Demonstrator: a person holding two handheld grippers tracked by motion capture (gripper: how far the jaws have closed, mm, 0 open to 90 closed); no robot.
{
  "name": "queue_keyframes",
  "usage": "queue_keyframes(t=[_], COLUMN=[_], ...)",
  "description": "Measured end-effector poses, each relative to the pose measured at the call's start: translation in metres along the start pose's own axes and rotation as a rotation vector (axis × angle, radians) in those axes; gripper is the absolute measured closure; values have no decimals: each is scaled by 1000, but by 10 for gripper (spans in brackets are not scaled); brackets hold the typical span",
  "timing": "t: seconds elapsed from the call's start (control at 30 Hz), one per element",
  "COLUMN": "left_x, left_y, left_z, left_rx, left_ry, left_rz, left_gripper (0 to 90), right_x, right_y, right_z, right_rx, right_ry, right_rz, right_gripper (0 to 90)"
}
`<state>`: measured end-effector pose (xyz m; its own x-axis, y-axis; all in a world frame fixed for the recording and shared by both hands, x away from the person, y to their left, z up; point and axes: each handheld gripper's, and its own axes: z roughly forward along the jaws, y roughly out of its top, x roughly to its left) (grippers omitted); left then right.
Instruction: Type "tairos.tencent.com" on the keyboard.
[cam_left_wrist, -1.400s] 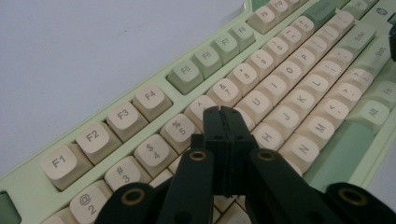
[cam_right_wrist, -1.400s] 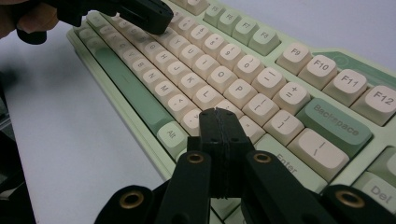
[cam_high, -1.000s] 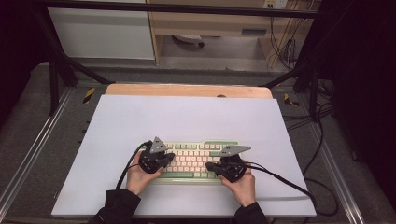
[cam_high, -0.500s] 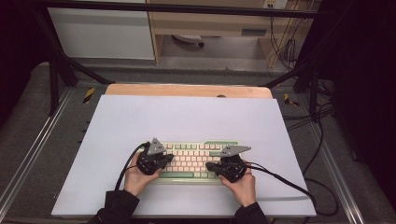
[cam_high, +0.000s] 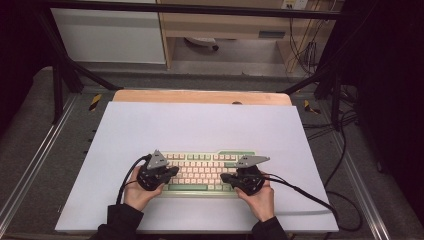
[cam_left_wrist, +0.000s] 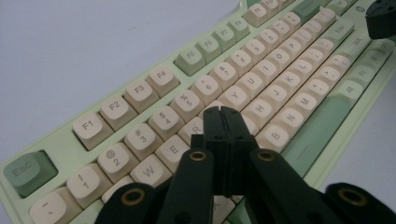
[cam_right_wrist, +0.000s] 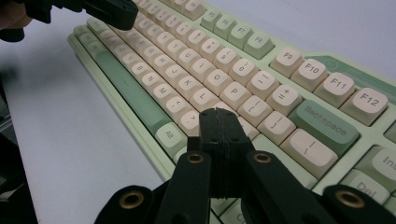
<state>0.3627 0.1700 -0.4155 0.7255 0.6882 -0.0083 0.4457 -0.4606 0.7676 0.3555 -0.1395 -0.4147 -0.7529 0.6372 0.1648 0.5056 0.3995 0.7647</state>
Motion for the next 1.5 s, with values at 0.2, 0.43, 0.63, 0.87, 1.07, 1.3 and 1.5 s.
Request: queue_keyframes(t=[0.2, 0.43, 0.63, 0.87, 1.07, 1.3, 1.5], left_x=[3, 7, 11, 14, 16, 17, 17], left_y=[-6, -14, -21, -27, -29, -30, -30], left_z=[-6, -15, -21, -26, -28, -27, -26], left_rx=[-2, -8, -12, -11, -17, -15, -13], left_ry=[6, 10, 9, 12, 16, 17, 15], left_rz=[-8, -18, -32, -41, -46, -49, -48], left_gripper=[896, 896, 896, 896, 896, 895, 896], right_x=[0, 0, 1, 6, 10, 12, 12], right_y=[0, 1, 2, 4, 7, 7, 5], right_z=[0, 1, 5, 14, 22, 30, 33], right_rx=[-2, -6, 1, 12, 14, 28, 40], right_ry=[0, 2, 6, 20, 25, 25, 25], right_rz=[3, 6, 10, 1, -9, -14, -17], right_gripper=[900, 900, 900, 900, 900, 900, 900])
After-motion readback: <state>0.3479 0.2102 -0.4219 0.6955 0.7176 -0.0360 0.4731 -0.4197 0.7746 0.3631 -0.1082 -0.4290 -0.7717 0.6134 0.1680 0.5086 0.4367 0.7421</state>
